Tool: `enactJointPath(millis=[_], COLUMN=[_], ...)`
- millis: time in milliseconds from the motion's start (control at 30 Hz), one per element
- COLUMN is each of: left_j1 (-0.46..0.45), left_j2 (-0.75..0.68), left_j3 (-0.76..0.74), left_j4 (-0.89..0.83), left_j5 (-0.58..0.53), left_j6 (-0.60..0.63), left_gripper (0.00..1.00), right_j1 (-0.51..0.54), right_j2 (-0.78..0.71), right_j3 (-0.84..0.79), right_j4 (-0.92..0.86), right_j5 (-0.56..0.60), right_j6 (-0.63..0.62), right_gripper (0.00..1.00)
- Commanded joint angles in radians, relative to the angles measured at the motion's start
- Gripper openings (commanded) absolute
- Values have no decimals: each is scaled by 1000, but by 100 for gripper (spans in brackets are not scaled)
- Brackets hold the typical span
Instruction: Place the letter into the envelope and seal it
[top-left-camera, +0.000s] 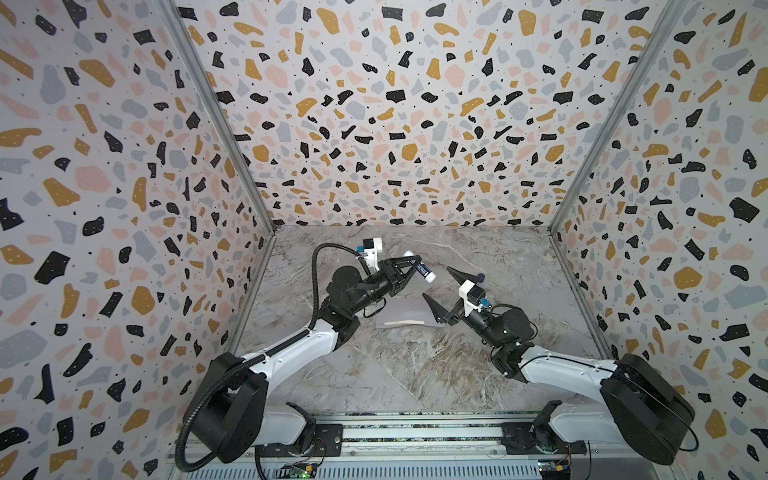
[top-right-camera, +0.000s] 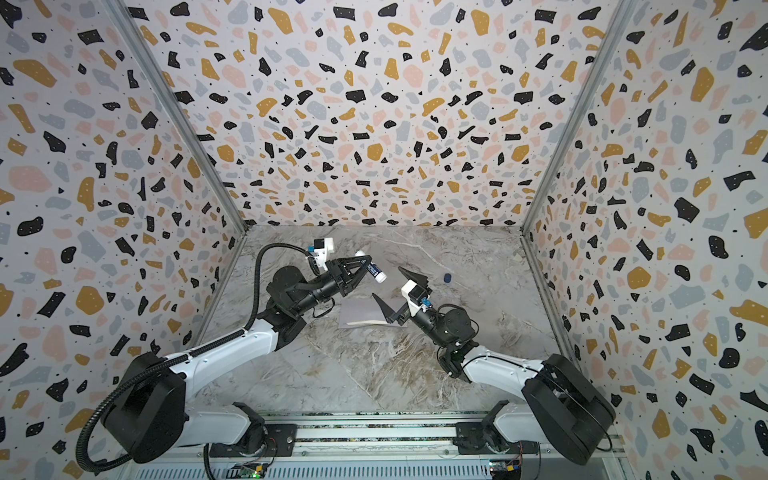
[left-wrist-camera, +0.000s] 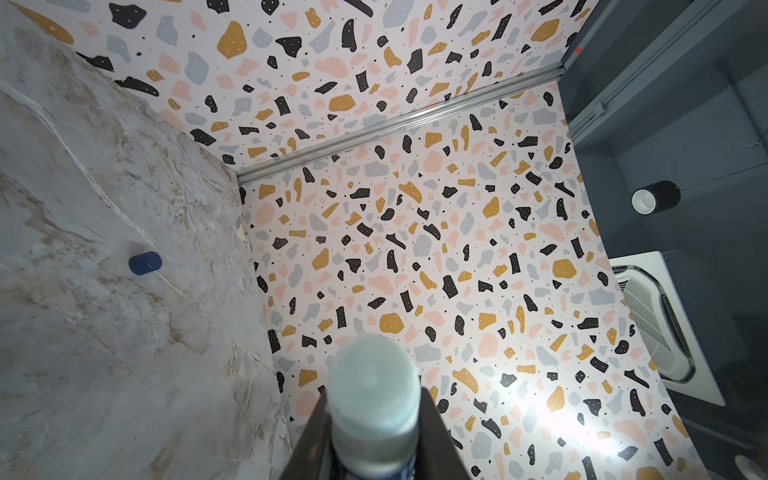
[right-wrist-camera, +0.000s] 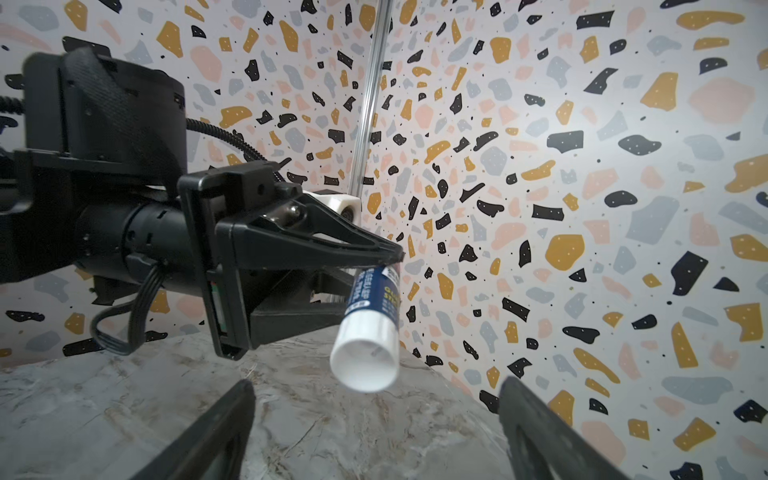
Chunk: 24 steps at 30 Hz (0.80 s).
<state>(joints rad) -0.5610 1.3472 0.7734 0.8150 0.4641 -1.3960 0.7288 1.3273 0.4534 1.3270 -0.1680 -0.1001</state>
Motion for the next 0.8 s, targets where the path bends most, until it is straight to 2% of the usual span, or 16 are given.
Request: enactJointPath(millis=[0, 467, 767], left_j1=[3, 4, 4], left_j2=[-4, 7, 10], left_j3=[-8, 1, -2], left_j4=[89, 94, 97], left_j5=[34, 51, 54], left_j6=[-31, -42, -47], left_gripper=[0, 0, 0], right_j1=[7, 27, 35], right_j2=[31, 153, 172], right_j3=[64, 129, 136], right_j4=[142, 227, 243], right_j5=[0, -2, -1], right_j6=[-28, -38, -53], right_gripper=[85, 50, 42])
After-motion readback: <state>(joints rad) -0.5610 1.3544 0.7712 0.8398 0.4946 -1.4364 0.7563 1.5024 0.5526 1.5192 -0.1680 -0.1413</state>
